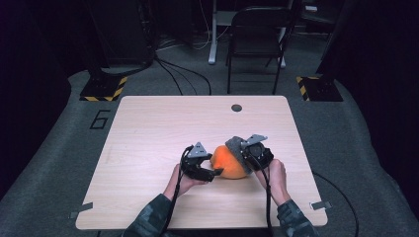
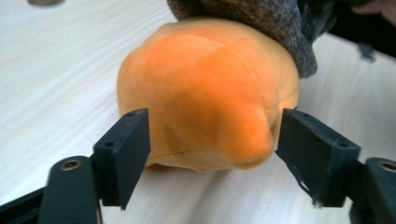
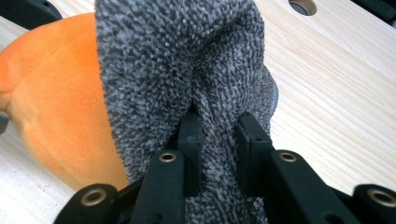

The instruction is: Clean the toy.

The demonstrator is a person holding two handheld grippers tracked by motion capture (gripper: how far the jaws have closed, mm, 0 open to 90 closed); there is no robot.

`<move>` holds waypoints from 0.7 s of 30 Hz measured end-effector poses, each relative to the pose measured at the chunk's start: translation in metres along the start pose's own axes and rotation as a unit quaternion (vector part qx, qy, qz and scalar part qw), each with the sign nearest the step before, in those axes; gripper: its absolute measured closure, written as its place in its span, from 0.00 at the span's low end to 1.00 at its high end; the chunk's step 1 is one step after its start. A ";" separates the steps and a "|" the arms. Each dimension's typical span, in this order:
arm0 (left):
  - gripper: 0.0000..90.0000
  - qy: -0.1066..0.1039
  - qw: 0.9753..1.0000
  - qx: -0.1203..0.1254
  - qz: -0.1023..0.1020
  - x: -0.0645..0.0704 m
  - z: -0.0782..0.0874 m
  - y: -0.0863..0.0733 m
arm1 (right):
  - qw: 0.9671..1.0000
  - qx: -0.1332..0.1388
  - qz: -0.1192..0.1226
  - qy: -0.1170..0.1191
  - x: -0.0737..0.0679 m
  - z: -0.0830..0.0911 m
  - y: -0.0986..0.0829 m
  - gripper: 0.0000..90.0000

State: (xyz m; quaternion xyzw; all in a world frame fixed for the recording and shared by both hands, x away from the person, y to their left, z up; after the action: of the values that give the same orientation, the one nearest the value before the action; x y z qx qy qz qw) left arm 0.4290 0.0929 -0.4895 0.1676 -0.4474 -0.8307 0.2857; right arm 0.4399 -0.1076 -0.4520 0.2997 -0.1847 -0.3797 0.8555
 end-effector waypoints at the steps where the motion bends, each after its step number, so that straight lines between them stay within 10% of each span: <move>1: 0.25 0.004 1.000 -0.001 -0.020 0.001 -0.001 -0.001 | 1.000 -0.001 -0.001 0.000 0.000 0.000 0.000 0.83; 4: 0.23 0.021 0.998 -0.013 -0.061 0.005 -0.006 -0.006 | 1.000 -0.008 -0.004 0.003 0.001 0.000 0.000 0.83; 16: 0.25 0.061 0.992 0.001 -0.111 0.011 -0.023 -0.020 | 1.000 -0.010 -0.002 0.004 0.002 0.000 0.000 0.83; 21: 0.46 0.076 0.989 0.016 -0.127 0.016 -0.025 -0.023 | 1.000 -0.003 -0.003 0.001 0.002 -0.001 -0.001 0.83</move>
State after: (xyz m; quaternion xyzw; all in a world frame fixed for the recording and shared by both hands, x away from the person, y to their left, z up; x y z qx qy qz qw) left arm 0.4225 0.0772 -0.5228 0.2903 -0.4129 -0.8378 0.2083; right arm 0.4410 -0.1092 -0.4530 0.2976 -0.1819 -0.3822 0.8557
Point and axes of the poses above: each handheld gripper's, and its own axes: z roughly backward along the jaws, y roughly out of its top, x roughly to its right, the point moved 3 cm from there along -z, roughly forward along the jaws, and after that the axes turned 9 degrees about y, right-handed, at the moved point
